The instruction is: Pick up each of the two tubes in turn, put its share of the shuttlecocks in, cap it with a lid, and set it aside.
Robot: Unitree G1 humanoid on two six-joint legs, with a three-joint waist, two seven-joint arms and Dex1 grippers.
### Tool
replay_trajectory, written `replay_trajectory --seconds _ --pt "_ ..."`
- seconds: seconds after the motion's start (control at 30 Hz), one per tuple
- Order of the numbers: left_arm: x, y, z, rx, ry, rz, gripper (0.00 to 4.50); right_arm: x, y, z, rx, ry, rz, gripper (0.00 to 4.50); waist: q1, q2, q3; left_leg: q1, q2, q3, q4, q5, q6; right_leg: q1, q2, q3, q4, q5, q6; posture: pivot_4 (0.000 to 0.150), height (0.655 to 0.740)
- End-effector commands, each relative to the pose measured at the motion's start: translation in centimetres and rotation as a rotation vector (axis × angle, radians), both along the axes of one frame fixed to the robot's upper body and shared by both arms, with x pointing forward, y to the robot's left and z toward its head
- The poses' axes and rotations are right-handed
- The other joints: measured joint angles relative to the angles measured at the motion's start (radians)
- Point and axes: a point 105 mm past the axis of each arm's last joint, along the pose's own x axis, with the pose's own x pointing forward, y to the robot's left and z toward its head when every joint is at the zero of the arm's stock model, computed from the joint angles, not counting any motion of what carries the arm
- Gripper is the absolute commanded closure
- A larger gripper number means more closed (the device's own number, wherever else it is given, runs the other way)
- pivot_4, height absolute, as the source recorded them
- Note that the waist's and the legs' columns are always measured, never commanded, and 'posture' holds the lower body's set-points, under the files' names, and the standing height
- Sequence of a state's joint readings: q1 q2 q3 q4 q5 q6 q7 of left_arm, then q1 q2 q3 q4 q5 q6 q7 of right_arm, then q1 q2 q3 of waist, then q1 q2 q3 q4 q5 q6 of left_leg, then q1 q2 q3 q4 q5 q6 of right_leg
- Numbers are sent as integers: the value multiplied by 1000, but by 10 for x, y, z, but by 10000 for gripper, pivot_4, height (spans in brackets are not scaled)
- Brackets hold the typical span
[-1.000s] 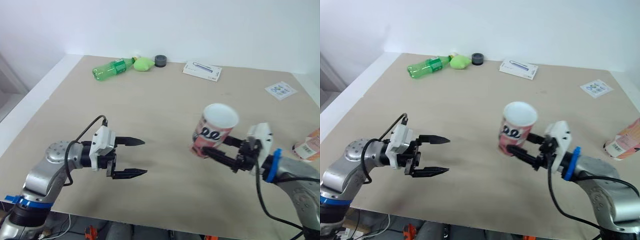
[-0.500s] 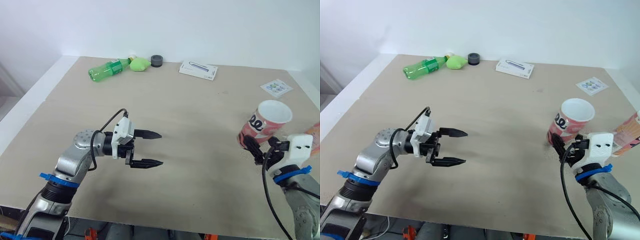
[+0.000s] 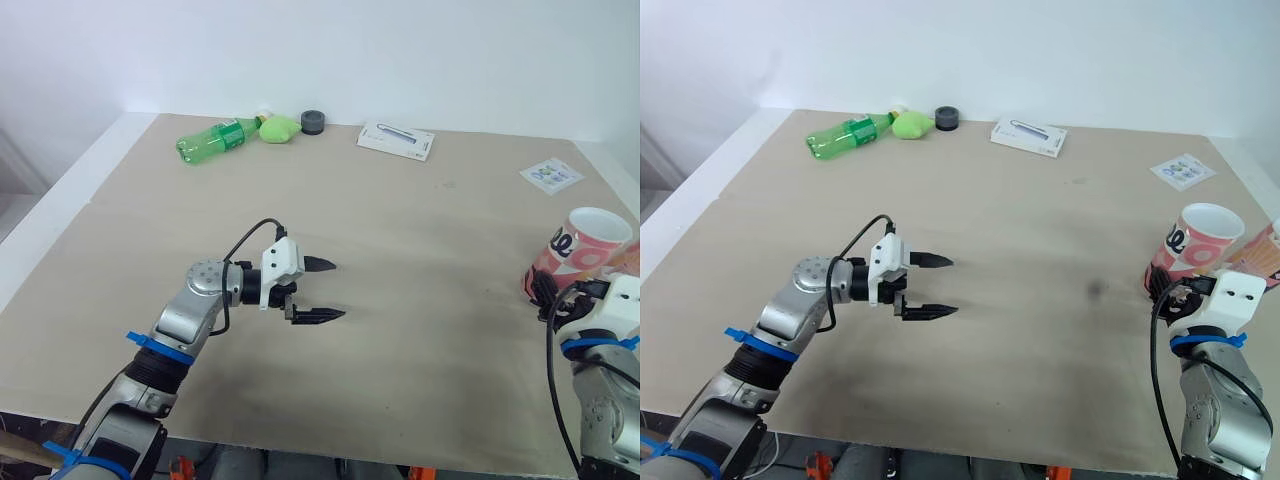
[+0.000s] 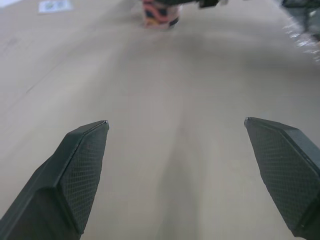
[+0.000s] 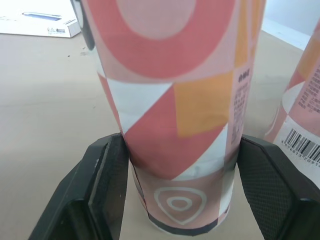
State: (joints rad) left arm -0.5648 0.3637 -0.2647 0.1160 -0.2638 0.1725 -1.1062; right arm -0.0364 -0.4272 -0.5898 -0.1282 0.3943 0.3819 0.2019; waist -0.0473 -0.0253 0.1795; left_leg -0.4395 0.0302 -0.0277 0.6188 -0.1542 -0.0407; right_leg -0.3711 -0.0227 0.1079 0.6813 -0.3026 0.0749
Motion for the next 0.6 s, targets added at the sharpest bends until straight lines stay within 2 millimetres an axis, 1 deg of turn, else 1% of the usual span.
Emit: replay_trajectory --seconds 0.03,0.17,0.27,0.43,0.6 --pt "4 -2 10 -14 -54 16 0 8 6 -5 33 11 41 12974 -2 0 0 0 0 0 0 0 0 0 0 1 0 0 0 1500 7294" --pt "2 -1 8 -16 -56 16 0 10 -1 -2 18 25 36 12974 -4 0 0 1 1 1 0 1 1 0 1 1 0 1 1 1500 7294" --pt "4 -1 9 -21 -62 29 0 7 -2 -3 25 27 55 12974 -3 0 0 1 1 1 0 2 2 0 1 1 0 1 2 1500 7294" --pt "4 2 8 -23 -61 40 0 -4 -12 -12 65 44 29 12974 -4 0 0 1 1 1 0 2 2 0 1 1 0 1 2 1500 7294" --pt "3 2 7 -23 -64 40 0 -10 -17 -20 95 54 7 12974 0 0 0 1 1 0 0 2 2 0 1 1 0 1 2 1500 7294"
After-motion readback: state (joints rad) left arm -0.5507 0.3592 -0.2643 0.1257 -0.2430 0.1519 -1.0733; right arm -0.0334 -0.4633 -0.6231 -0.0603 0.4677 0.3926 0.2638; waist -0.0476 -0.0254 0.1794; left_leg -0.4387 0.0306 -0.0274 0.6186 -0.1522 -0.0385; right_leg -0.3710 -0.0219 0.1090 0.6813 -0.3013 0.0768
